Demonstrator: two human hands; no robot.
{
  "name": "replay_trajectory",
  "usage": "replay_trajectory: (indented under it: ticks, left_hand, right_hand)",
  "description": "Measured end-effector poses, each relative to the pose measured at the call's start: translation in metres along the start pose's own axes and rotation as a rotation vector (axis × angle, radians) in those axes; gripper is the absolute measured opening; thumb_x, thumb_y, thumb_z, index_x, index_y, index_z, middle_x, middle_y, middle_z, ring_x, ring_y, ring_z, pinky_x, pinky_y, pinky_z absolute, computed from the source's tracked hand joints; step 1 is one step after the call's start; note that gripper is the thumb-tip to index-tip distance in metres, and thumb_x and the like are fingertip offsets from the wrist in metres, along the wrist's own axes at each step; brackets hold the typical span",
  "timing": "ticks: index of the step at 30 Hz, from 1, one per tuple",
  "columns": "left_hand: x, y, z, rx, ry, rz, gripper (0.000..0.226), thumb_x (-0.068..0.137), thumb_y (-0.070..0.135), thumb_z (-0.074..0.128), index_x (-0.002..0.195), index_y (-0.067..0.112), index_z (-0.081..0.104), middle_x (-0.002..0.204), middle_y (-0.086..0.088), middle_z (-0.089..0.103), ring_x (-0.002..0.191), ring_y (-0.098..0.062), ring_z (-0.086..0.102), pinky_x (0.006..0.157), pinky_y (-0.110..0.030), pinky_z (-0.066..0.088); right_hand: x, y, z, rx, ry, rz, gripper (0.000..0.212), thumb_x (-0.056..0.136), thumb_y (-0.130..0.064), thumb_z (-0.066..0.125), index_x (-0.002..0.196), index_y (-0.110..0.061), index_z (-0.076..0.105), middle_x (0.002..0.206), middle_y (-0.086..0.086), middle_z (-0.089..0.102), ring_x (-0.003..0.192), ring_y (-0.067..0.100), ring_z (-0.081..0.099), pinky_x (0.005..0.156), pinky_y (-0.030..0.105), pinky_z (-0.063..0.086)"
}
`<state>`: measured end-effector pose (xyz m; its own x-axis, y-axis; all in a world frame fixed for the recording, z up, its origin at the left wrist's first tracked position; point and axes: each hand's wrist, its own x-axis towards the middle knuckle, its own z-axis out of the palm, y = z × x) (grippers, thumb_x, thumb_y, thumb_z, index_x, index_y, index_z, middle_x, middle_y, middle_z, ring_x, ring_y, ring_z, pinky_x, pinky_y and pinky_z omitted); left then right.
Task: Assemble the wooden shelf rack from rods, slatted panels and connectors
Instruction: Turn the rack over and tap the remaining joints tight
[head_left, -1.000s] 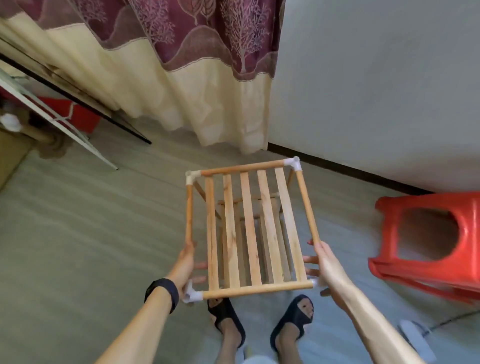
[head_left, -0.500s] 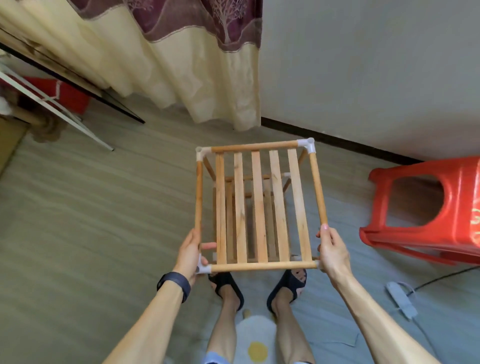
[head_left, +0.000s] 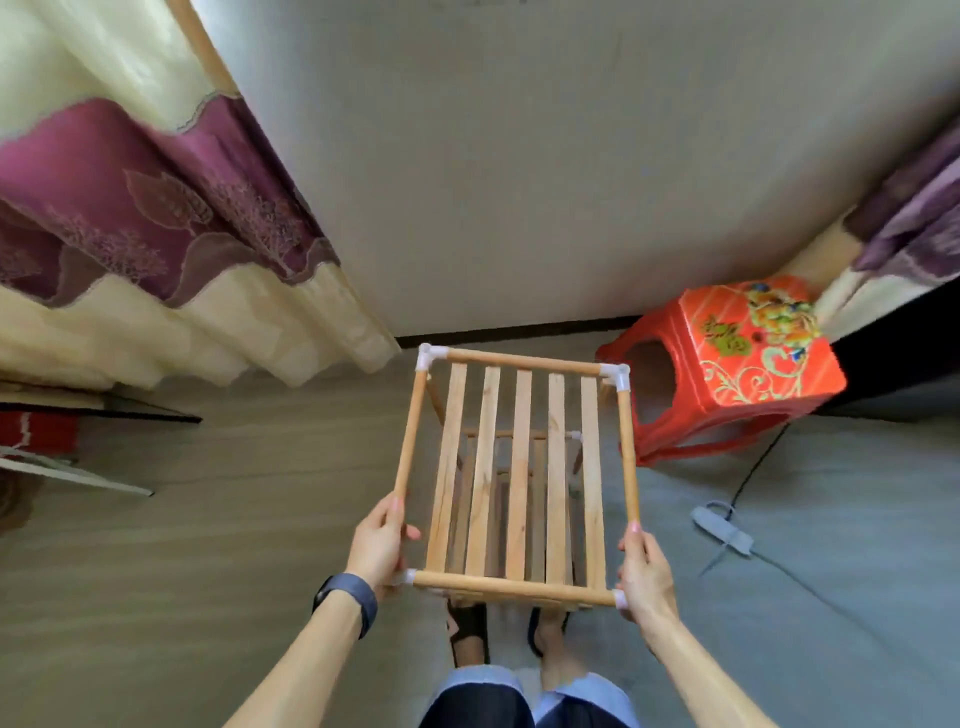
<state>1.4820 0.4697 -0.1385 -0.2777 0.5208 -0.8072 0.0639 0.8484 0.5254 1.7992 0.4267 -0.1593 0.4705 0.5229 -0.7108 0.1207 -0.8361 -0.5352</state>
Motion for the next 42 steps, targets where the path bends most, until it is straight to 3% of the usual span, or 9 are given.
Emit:
replay_trajectory:
  ticks: [3, 10, 14, 17, 19, 22, 29, 37, 42]
  left_hand:
    - [0.012, -0.003, 0.017, -0.006, -0.004, -0.046, 0.04, 0.105, 0.047, 0.04, 0.136, 0.03, 0.056, 0.074, -0.002, 0.061, 0.046, -0.015, 0.038, 0.047, -0.022, 0.031]
    - [0.038, -0.044, 0.06, -0.016, -0.073, -0.098, 0.033, 0.104, 0.045, 0.047, 0.129, 0.031, 0.062, 0.07, -0.003, 0.058, 0.044, -0.014, 0.034, 0.045, -0.018, 0.026]
    - [0.051, -0.035, 0.105, 0.1, -0.095, 0.017, 0.031, 0.106, 0.039, 0.045, 0.124, 0.024, 0.066, 0.061, 0.001, 0.049, 0.05, -0.013, 0.039, 0.046, -0.024, 0.032]
    - [0.046, -0.016, 0.124, 0.163, -0.089, 0.056, 0.03, 0.106, 0.036, 0.045, 0.122, 0.023, 0.066, 0.064, 0.0, 0.045, 0.056, -0.013, 0.041, 0.045, -0.024, 0.038]
    - [0.04, -0.01, 0.13, 0.183, -0.085, 0.06, 0.03, 0.106, 0.036, 0.045, 0.122, 0.023, 0.066, 0.065, 0.0, 0.045, 0.056, -0.014, 0.041, 0.045, -0.024, 0.038]
    - [0.017, -0.012, 0.14, 0.187, -0.098, 0.073, 0.028, 0.105, 0.037, 0.046, 0.116, 0.025, 0.07, 0.064, 0.002, 0.045, 0.056, -0.012, 0.041, 0.047, -0.024, 0.038]
    - [-0.027, -0.031, 0.184, 0.142, -0.093, 0.092, 0.034, 0.1, 0.035, 0.057, 0.089, 0.004, 0.066, 0.072, -0.004, 0.056, 0.072, -0.025, 0.05, 0.064, -0.033, 0.048]
    - [-0.044, -0.054, 0.186, 0.199, -0.014, 0.158, 0.046, 0.097, 0.049, 0.058, 0.089, 0.004, 0.066, 0.079, -0.005, 0.067, 0.077, -0.02, 0.06, 0.069, -0.035, 0.046]
    - [-0.049, -0.056, 0.176, 0.201, -0.001, 0.127, 0.041, 0.098, 0.048, 0.055, 0.095, 0.01, 0.068, 0.092, -0.002, 0.067, 0.086, -0.013, 0.061, 0.067, -0.03, 0.042]
  right_hand:
    - [0.007, 0.021, 0.003, 0.043, 0.019, 0.068, 0.047, 0.106, -0.048, 0.033, 0.094, -0.012, 0.06, 0.072, 0.007, 0.053, 0.063, 0.027, 0.055, 0.059, 0.035, 0.047]
    - [0.038, 0.092, 0.004, 0.051, 0.062, 0.168, 0.05, 0.104, -0.053, 0.032, 0.11, -0.016, 0.066, 0.094, 0.007, 0.063, 0.087, 0.032, 0.063, 0.083, 0.045, 0.053]
    - [0.054, 0.109, -0.014, 0.059, 0.133, 0.225, 0.046, 0.103, -0.055, 0.032, 0.09, -0.022, 0.062, 0.11, 0.023, 0.065, 0.084, 0.035, 0.066, 0.062, 0.041, 0.058]
    - [0.056, 0.127, -0.02, 0.102, 0.145, 0.298, 0.064, 0.085, -0.084, 0.031, 0.089, -0.029, 0.063, 0.124, 0.013, 0.056, 0.113, 0.037, 0.062, 0.043, 0.023, 0.049]
    - [0.051, 0.132, -0.027, 0.125, 0.133, 0.311, 0.072, 0.077, -0.092, 0.029, 0.087, -0.031, 0.066, 0.114, 0.006, 0.05, 0.098, 0.03, 0.064, 0.045, 0.022, 0.047]
    - [0.038, 0.12, -0.056, 0.148, 0.135, 0.293, 0.055, 0.101, -0.059, 0.035, 0.105, -0.013, 0.065, 0.093, 0.01, 0.059, 0.067, 0.026, 0.061, 0.039, 0.02, 0.043]
    - [0.039, 0.126, -0.12, 0.036, 0.185, 0.167, 0.044, 0.102, -0.05, 0.042, 0.08, -0.015, 0.056, 0.065, 0.006, 0.062, 0.067, 0.027, 0.063, 0.065, 0.037, 0.052]
    - [0.022, 0.143, -0.129, -0.018, 0.163, 0.112, 0.041, 0.103, -0.043, 0.046, 0.077, -0.011, 0.05, 0.059, 0.002, 0.053, 0.054, 0.012, 0.054, 0.041, 0.015, 0.035]
    - [0.011, 0.154, -0.113, 0.007, 0.148, 0.123, 0.037, 0.102, -0.042, 0.049, 0.081, -0.011, 0.053, 0.059, 0.004, 0.055, 0.056, 0.014, 0.056, 0.048, 0.025, 0.039]
